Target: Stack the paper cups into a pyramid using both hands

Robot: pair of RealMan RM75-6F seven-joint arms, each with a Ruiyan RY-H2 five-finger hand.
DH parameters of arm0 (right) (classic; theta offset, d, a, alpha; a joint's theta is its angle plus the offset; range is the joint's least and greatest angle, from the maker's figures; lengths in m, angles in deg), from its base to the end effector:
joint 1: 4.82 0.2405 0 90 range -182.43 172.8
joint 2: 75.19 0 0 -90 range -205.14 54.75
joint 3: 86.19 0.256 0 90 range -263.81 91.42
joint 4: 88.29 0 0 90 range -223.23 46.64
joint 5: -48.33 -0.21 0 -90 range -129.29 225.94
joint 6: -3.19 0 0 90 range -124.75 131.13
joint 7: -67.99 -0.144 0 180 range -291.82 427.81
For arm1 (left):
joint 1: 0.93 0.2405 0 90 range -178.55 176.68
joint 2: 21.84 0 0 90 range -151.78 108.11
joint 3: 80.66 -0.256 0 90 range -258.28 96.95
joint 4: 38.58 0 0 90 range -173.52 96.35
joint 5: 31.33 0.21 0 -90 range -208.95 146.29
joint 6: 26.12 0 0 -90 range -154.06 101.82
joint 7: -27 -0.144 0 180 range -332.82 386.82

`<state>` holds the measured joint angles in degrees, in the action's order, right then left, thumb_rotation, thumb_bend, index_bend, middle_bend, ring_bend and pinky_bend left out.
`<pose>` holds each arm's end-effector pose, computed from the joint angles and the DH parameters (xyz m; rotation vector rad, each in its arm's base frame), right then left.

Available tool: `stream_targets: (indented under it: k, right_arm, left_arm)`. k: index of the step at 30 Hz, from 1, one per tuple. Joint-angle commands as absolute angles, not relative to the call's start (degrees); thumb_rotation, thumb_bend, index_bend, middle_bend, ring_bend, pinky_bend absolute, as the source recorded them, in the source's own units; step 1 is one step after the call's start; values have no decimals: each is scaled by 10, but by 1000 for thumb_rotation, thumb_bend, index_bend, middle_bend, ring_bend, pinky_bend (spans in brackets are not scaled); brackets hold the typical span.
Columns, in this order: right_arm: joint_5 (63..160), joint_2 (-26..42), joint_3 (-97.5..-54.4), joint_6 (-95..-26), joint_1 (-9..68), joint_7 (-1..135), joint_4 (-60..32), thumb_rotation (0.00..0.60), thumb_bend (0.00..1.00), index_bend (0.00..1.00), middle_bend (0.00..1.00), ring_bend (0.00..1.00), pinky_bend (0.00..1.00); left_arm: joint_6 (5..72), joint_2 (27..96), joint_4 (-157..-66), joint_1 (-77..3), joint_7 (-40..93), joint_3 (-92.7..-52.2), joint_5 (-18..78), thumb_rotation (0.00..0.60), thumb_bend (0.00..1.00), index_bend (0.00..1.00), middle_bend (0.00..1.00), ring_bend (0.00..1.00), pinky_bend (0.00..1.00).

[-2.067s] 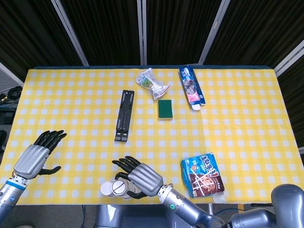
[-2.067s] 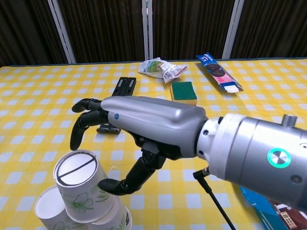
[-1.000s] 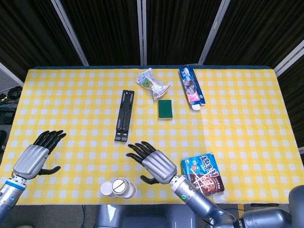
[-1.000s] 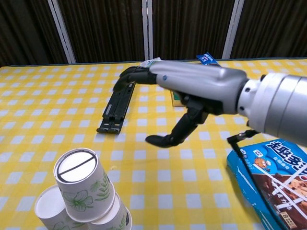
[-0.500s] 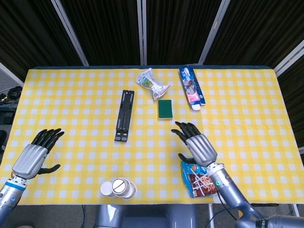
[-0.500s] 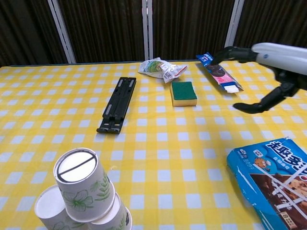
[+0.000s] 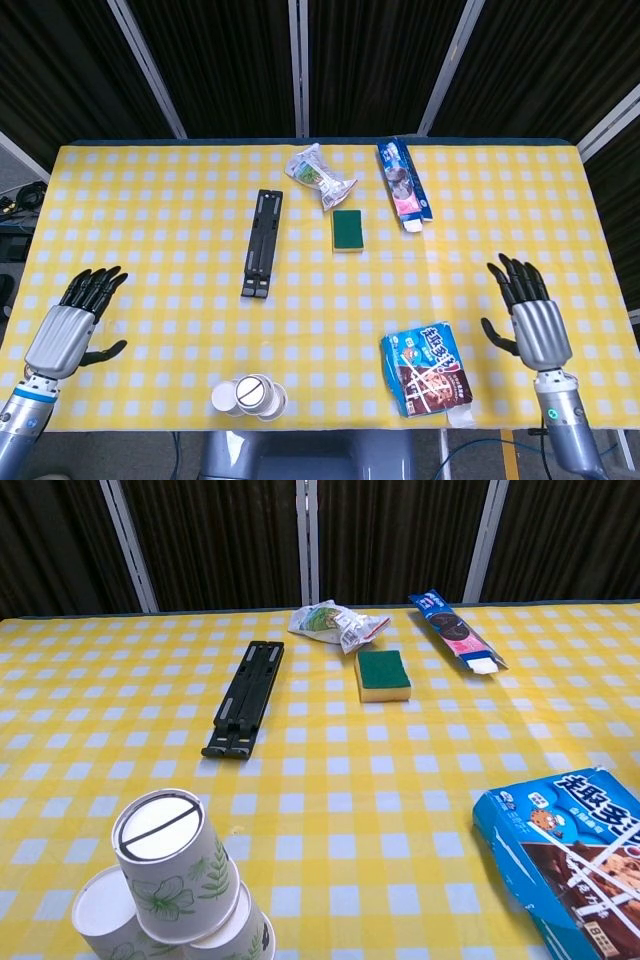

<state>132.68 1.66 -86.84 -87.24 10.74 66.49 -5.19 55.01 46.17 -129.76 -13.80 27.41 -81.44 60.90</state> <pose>-0.2845 -0.2255 0.1058 1.4233 -0.8421 1.1147 -0.2765 0.2058 0.1156 -1.6259 -0.8984 -1.0139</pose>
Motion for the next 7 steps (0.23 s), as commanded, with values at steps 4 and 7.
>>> stream_targets:
  k: [4, 7]
  right_arm:
    - [1351, 35, -874, -897, 78, 624, -105, 600, 228, 83, 0, 0, 0]
    - [1363, 39, -870, -907, 72, 620, -117, 600, 228, 82, 0, 0, 0]
  left_arm:
    - [559, 474, -1284, -133, 270, -808, 603, 600, 191, 0, 0, 0, 0]
    - [564, 476, -1279, -130, 271, -807, 603, 600, 190, 0, 0, 0, 0]
